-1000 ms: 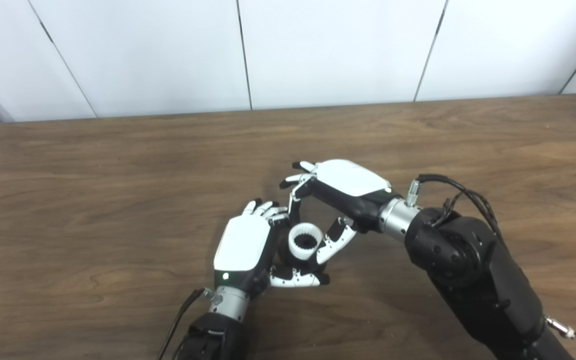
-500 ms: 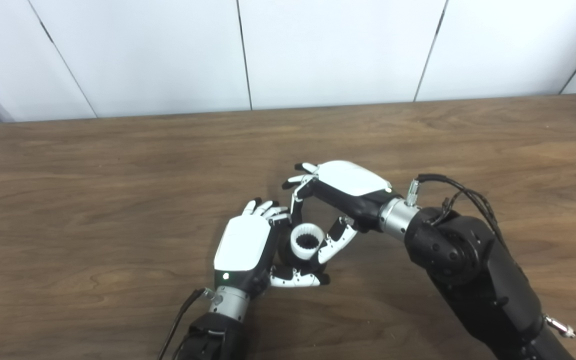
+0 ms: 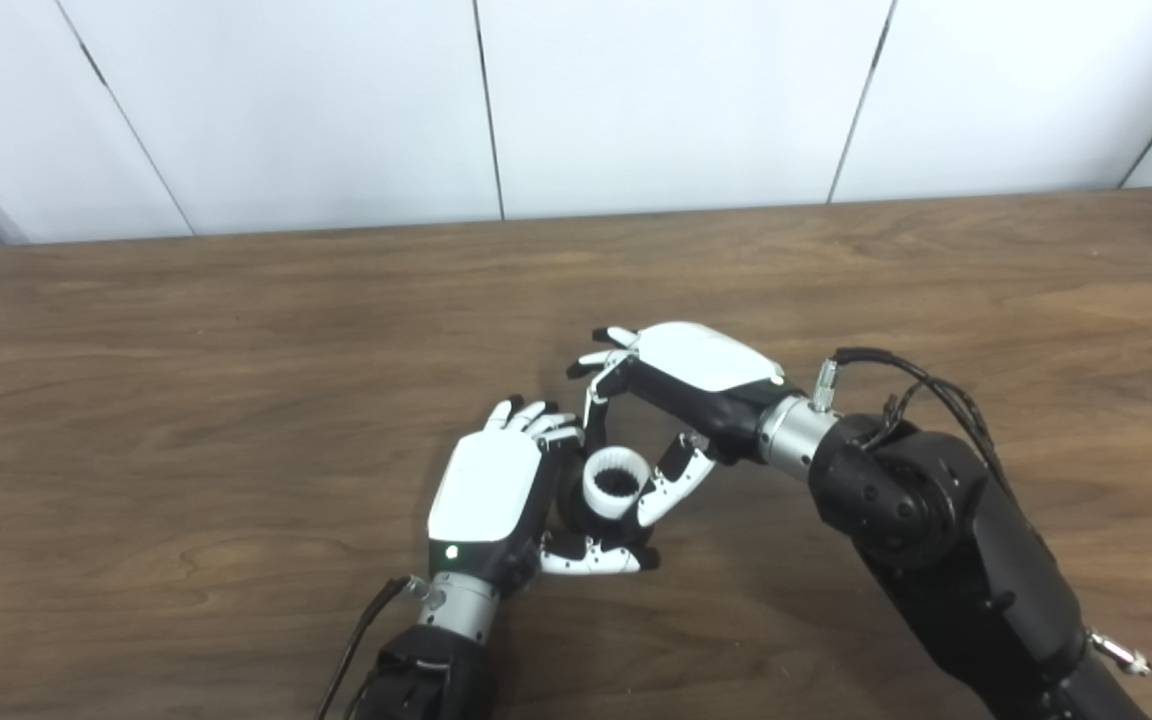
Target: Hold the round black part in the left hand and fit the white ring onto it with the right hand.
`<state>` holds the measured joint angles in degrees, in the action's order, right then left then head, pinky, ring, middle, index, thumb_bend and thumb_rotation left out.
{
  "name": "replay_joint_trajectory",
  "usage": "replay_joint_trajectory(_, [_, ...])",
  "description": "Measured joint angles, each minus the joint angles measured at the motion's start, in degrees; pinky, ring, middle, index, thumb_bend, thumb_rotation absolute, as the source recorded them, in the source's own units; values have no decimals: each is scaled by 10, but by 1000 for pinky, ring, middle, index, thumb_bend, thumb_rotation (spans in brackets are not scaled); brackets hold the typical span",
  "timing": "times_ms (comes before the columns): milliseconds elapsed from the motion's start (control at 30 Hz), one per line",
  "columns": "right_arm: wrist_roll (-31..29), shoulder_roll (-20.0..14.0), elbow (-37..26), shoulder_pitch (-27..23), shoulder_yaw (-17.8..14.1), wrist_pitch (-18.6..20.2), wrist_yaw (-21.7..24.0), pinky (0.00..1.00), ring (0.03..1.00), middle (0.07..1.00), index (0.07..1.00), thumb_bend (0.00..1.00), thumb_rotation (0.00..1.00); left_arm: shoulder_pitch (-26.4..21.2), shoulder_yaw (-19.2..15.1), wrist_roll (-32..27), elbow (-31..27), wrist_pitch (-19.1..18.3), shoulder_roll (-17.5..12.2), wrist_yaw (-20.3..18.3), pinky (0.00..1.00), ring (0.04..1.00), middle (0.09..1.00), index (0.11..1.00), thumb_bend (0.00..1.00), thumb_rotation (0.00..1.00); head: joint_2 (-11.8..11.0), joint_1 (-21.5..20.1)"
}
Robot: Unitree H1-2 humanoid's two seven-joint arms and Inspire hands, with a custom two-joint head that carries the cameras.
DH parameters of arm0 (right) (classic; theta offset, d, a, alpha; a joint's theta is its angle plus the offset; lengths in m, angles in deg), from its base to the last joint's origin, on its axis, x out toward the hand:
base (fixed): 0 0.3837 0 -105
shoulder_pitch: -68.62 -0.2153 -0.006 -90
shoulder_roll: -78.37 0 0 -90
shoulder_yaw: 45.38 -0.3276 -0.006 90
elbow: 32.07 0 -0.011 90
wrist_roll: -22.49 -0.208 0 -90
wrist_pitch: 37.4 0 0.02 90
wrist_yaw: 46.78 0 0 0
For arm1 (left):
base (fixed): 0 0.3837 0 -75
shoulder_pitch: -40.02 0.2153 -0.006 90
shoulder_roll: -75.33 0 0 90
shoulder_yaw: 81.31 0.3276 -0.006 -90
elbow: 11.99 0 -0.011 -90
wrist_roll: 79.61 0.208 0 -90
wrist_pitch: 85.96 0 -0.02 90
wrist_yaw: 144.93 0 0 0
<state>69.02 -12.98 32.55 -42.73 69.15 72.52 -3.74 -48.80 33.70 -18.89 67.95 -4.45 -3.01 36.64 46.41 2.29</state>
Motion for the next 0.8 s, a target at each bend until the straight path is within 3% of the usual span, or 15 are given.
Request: replay_joint_trajectory(800, [-1,0,0,11,1,-3,-12,1000,1000,874,483,523,128,-1,1,0,0,1,1,-1,963,882,782,484,524,52,3,0])
